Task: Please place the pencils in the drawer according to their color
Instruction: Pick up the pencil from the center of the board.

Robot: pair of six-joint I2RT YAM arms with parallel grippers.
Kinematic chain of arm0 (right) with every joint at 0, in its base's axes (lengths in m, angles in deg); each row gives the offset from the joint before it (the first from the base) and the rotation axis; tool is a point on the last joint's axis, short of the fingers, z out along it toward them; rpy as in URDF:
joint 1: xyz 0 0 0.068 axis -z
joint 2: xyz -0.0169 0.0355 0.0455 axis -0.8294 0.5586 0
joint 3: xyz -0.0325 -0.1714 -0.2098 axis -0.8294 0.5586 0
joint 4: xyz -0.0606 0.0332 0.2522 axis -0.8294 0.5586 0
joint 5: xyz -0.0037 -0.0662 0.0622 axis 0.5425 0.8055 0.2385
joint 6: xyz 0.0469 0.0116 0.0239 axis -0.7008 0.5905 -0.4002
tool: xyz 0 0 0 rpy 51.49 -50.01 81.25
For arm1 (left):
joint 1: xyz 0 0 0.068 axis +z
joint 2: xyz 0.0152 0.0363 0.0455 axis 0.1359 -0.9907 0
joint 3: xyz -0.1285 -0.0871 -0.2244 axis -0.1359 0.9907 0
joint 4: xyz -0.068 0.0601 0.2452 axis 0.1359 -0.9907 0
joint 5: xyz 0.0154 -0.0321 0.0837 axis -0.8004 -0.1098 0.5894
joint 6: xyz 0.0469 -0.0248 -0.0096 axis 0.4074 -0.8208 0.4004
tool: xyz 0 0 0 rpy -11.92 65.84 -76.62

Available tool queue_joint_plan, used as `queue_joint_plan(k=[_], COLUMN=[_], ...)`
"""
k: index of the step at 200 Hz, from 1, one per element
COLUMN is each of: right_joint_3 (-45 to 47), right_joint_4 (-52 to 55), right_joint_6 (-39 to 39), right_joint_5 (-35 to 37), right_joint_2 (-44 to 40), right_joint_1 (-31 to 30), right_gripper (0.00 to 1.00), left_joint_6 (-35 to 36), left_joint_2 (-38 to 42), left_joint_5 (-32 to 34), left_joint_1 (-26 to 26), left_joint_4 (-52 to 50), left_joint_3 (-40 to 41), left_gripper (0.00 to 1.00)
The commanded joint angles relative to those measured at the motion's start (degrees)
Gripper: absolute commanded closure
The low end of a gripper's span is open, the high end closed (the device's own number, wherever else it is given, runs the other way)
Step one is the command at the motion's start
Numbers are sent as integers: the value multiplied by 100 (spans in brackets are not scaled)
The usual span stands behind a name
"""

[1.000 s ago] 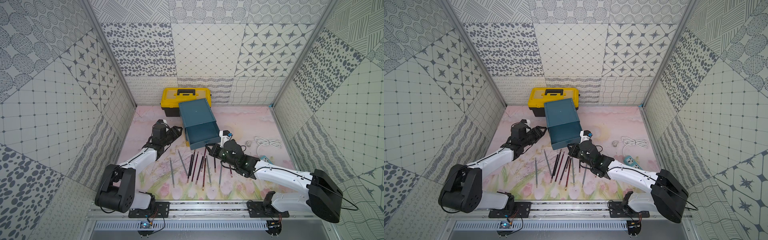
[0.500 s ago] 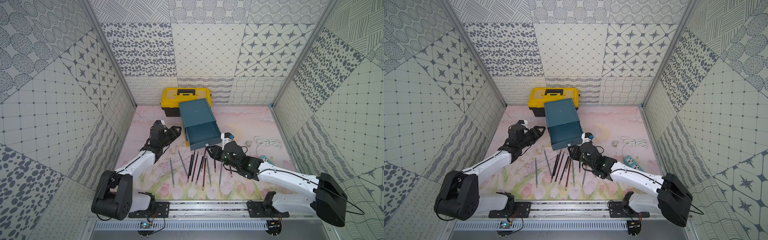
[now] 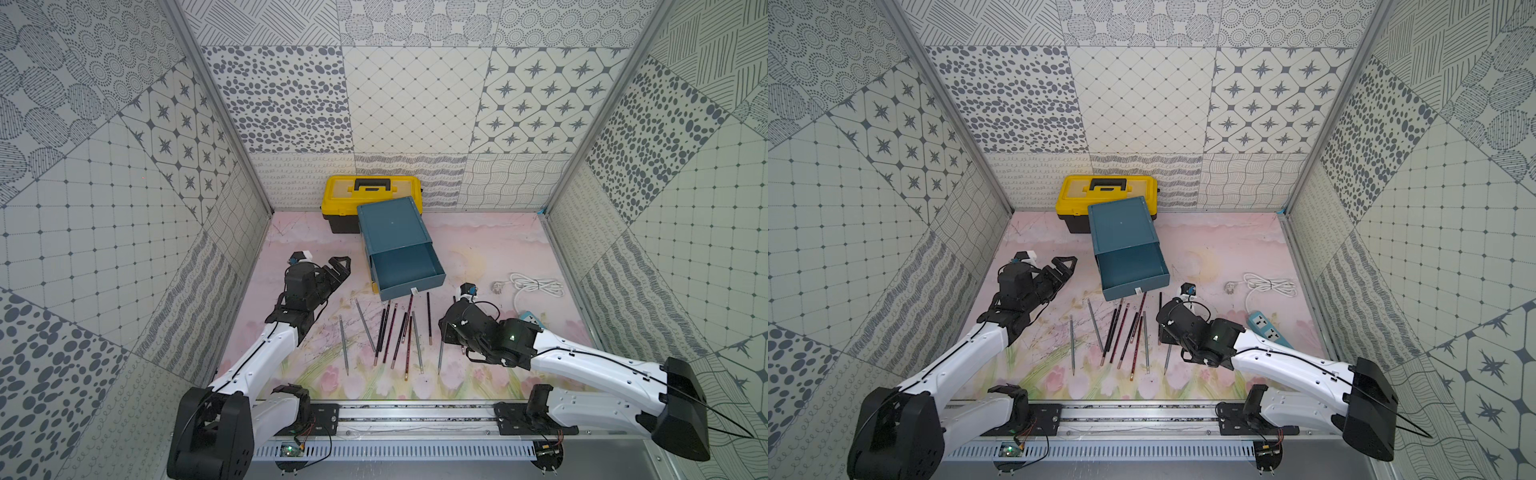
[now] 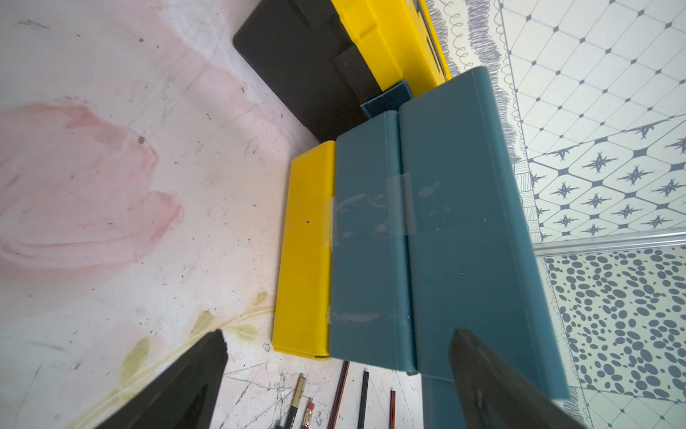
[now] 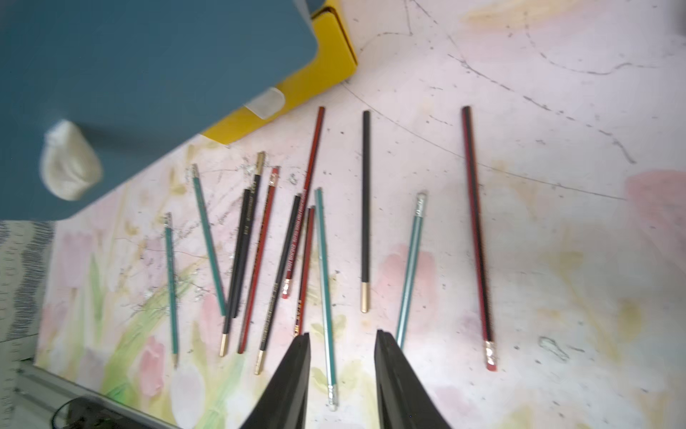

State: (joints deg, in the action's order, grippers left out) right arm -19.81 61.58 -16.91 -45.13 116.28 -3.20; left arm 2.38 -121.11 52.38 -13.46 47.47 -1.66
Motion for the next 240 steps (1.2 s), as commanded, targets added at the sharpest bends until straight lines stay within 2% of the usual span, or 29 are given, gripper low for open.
queue_joint_plan(k=[1, 20, 49, 87, 137, 240], right_joint_3=[-8, 143, 186, 82, -198, -356], right_joint_4=[681, 639, 557, 375, 120, 18], right_joint_6=[-87, 148, 981, 1966, 2726, 2820], right_joint_5=[151, -354, -1112, -1858, -2242, -1753], right_joint_2=[-73, -49, 148, 731, 1791, 2487], right_joint_1=[110, 714, 1629, 2381, 2457, 2409], right_gripper=[62, 62, 64, 64, 67, 68], left_joint_6=[-21, -6, 12, -51, -110, -174], left_joint_2=[377, 482, 466, 312, 96, 36], left_joint_5=[451, 491, 457, 357, 199, 134], left_joint_1=[84, 121, 153, 163, 178, 174], left_joint_4=[-442, -458, -494, -367, -265, -143], left_joint_3=[116, 181, 180, 210, 180, 251], left_gripper=[1, 1, 1, 1, 1, 1])
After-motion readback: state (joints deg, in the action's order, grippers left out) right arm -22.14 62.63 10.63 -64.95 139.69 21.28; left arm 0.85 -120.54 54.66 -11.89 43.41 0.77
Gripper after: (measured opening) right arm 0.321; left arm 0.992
